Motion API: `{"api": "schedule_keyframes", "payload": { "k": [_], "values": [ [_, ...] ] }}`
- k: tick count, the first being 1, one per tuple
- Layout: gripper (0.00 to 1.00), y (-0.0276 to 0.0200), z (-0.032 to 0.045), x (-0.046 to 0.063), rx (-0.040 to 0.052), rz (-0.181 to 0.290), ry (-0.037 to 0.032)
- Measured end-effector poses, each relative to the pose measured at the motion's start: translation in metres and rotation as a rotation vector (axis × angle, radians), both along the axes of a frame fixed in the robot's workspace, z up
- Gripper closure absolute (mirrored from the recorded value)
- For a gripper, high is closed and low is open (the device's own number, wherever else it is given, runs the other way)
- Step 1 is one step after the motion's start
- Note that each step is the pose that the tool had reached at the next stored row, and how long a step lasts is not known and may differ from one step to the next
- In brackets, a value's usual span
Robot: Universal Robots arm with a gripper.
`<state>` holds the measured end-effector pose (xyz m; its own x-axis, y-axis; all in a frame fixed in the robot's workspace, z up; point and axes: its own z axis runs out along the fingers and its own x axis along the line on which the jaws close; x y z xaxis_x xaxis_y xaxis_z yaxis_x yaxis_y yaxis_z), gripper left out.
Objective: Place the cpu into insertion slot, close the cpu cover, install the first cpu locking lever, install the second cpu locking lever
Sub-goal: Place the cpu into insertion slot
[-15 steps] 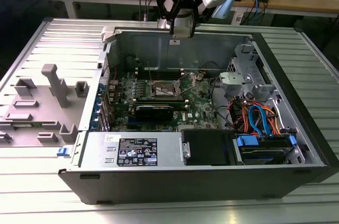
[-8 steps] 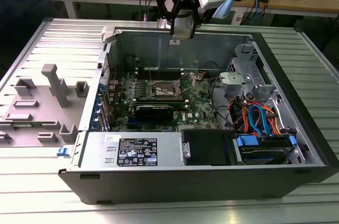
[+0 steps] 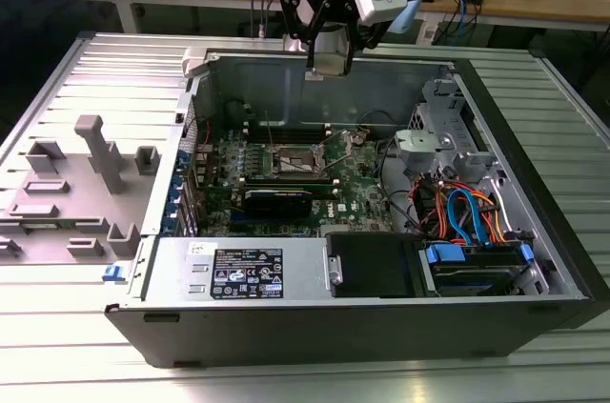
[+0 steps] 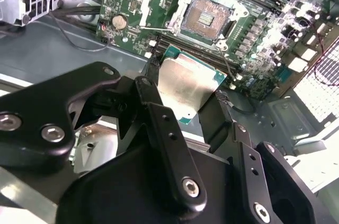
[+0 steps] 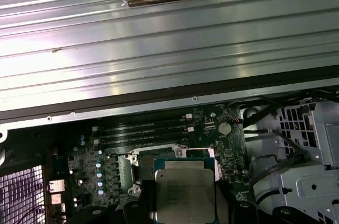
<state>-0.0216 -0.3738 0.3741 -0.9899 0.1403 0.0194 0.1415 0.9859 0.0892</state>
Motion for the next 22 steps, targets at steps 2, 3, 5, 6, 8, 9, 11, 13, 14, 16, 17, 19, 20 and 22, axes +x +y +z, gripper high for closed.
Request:
{"api": "schedule_keyframes", "payload": {
  "k": [2, 3, 5, 6, 8, 9, 11, 13, 14, 16, 17, 19, 20, 22],
  "values": [
    [0.46, 0.0000, 0.0000, 0.0000, 0.0000, -0.001, -0.0001],
    [0.46, 0.0000, 0.0000, 0.0000, 0.0001, -0.002, -0.0001],
    [0.46, 0.0000, 0.0000, 0.0000, 0.0001, -0.003, -0.0001],
    [0.46, 0.0000, 0.0000, -0.0001, 0.0001, -0.003, -0.0001],
    [0.46, 0.0000, 0.0000, -0.0001, 0.0001, -0.003, -0.0001],
    [0.46, -0.0003, 0.0000, -0.0001, 0.0002, -0.004, -0.0001],
    [0.46, -0.0014, 0.0000, -0.0001, 0.0000, -0.003, -0.0001],
    [0.46, -0.0026, 0.0000, -0.0001, 0.0001, -0.003, -0.0001],
    [0.46, -0.0034, 0.0000, -0.0001, 0.0001, -0.004, -0.0001],
    [0.46, -0.0037, -0.0002, 0.0000, 0.0000, -0.026, -0.0001],
    [0.46, -0.0038, -0.0003, 0.0000, 0.0001, -0.036, -0.0001],
    [0.46, -0.0041, -0.0004, 0.0000, 0.0001, -0.053, 0.0000],
    [0.46, -0.0045, -0.0004, -0.0001, 0.0000, -0.059, 0.0001],
    [0.46, -0.0049, -0.0005, -0.0001, 0.0001, -0.061, 0.0000]
  ]
}}
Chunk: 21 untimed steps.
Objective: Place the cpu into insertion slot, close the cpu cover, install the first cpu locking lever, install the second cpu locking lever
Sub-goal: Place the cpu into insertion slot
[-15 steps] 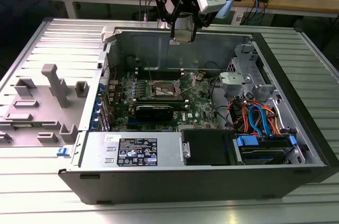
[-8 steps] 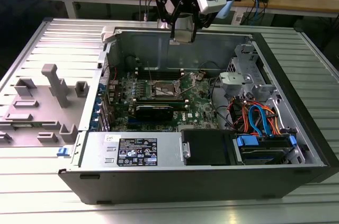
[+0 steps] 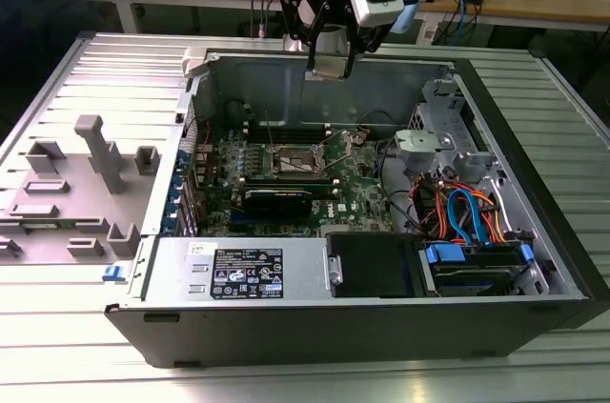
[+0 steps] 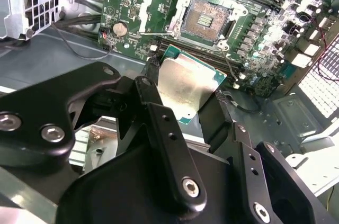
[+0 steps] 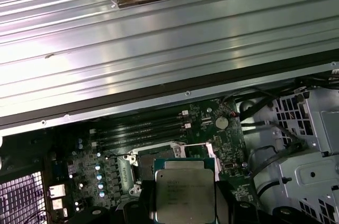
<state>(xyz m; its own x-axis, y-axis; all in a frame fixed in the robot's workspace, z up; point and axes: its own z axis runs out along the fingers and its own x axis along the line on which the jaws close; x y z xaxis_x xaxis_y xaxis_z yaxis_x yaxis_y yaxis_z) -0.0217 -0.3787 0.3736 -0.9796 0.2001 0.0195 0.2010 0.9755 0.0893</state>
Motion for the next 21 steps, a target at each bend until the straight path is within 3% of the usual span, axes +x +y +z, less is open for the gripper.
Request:
{"api": "schedule_keyframes", "payload": {
  "k": [10, 15, 21],
  "values": [
    [0.46, -0.0004, 0.0000, 0.0001, -0.0001, 0.000, 0.0000],
    [0.46, -0.0007, -0.0003, 0.0001, -0.0002, -0.054, 0.0001],
    [0.46, -0.0009, -0.0003, 0.0001, -0.0001, -0.054, 0.0001]
  ]
}}
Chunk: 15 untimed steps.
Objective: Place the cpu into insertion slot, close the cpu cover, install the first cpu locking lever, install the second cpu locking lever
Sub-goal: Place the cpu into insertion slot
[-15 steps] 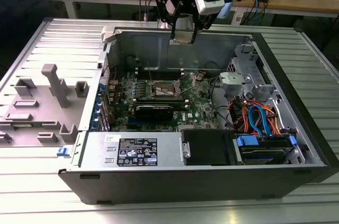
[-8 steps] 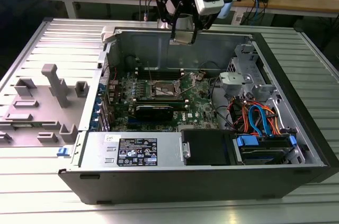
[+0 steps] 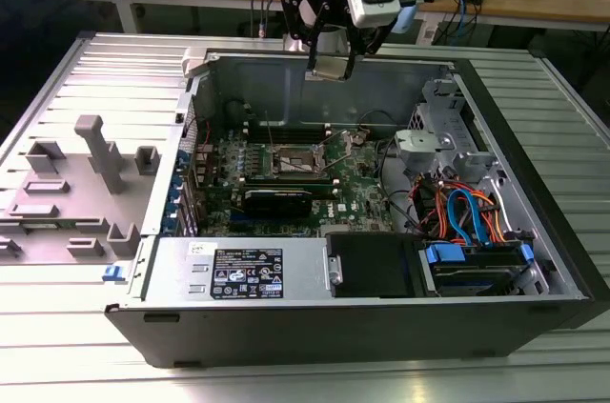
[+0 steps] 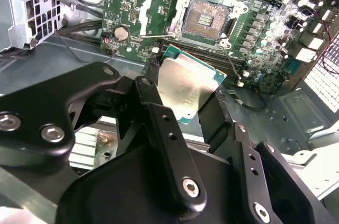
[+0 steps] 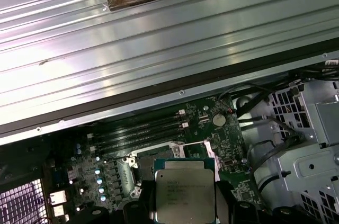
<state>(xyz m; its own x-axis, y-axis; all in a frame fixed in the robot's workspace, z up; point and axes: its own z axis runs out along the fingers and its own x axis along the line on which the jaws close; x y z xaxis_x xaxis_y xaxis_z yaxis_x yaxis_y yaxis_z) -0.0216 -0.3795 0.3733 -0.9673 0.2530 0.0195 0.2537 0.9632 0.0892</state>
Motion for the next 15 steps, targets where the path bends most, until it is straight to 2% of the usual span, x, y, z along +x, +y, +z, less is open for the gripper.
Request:
{"api": "schedule_keyframes", "payload": {
  "k": [9, 15],
  "values": [
    [0.46, -0.0003, -0.0001, 0.0001, 0.0001, -0.018, -0.0001],
    [0.46, -0.0028, -0.0003, 0.0001, -0.0001, -0.037, -0.0001]
  ]
}}
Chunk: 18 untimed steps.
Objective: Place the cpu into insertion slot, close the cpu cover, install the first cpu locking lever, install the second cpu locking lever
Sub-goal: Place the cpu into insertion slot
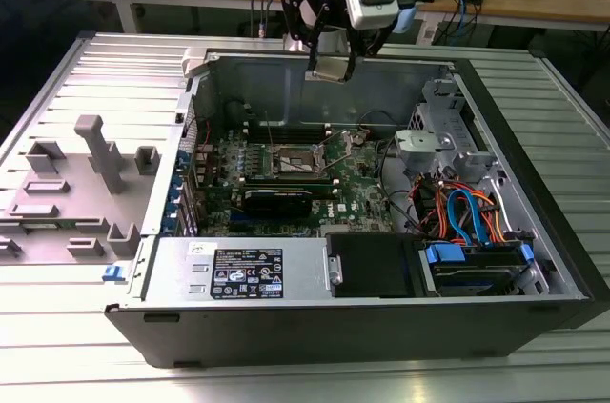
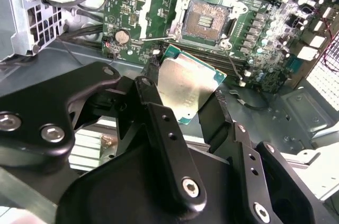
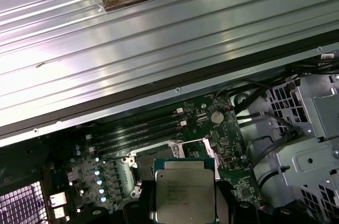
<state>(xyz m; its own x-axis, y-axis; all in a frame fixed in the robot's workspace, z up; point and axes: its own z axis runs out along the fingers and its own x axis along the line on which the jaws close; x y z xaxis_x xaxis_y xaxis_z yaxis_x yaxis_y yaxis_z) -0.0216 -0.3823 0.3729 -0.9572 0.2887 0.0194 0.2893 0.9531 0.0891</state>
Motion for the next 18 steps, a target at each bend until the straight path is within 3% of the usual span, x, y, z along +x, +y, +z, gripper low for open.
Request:
{"api": "schedule_keyframes", "payload": {
  "k": [5, 18],
  "values": [
    [0.46, 0.0000, -0.0003, 0.0001, 0.0002, -0.076, 0.0000],
    [0.46, 0.0000, -0.0003, 0.0000, 0.0001, -0.099, 0.0000]
  ]
}}
